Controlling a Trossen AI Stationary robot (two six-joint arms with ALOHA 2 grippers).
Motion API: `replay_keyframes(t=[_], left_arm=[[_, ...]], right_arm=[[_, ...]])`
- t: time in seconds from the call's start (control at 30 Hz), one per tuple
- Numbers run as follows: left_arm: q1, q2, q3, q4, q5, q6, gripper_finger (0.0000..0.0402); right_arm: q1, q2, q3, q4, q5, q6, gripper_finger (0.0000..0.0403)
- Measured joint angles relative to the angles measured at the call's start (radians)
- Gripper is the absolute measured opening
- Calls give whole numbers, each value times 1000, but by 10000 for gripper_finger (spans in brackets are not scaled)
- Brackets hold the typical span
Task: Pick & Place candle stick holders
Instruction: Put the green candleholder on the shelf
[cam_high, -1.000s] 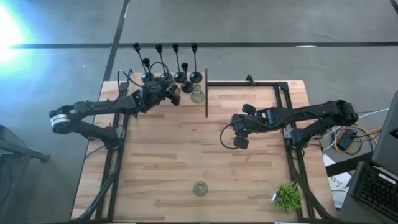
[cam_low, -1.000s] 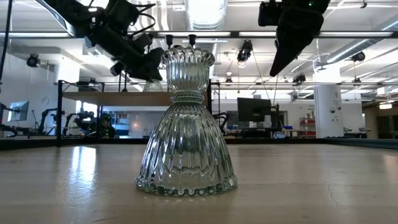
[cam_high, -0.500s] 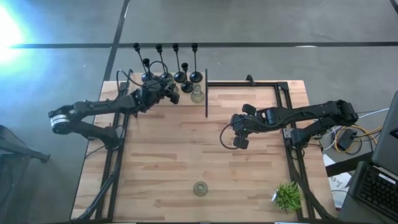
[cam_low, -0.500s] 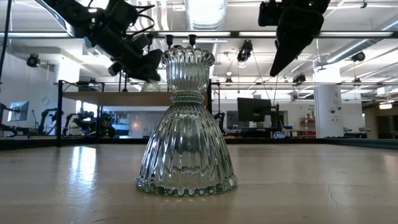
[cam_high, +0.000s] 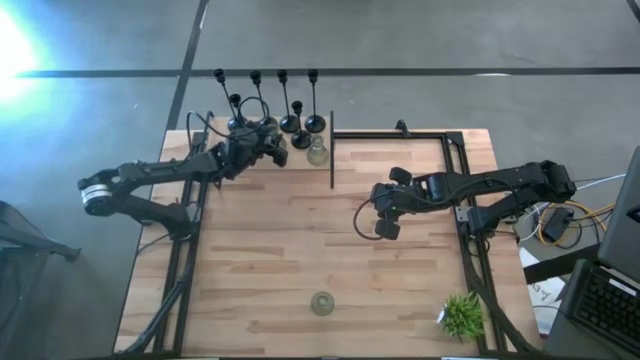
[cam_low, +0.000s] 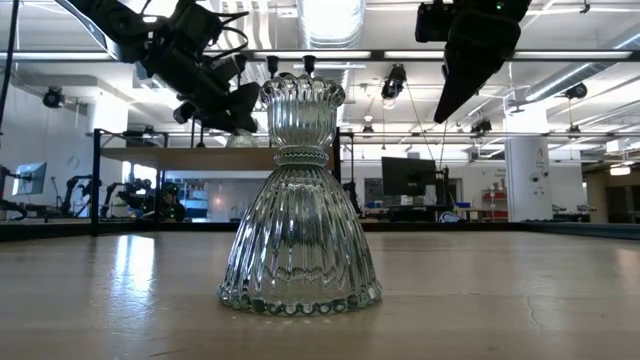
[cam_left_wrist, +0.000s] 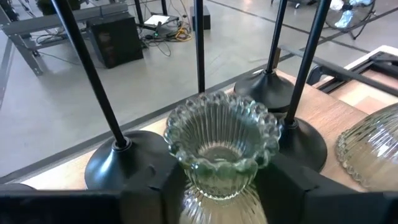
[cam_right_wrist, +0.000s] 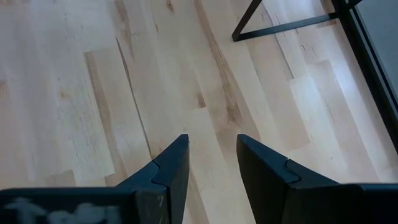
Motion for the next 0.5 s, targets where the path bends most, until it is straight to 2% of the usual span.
replay_keyframes(t=[0.17, 0.37, 0.5], left_arm=[[0, 2, -2, -8, 2, 0, 209], [0, -1, -2, -5, 74, -4, 220], [0, -19, -2, 0, 80, 3, 221]], right_arm=[[0, 0, 0, 0, 0, 4, 127], [0, 0, 0, 0, 0, 3, 118], [0, 0, 0, 0, 0, 3, 121]])
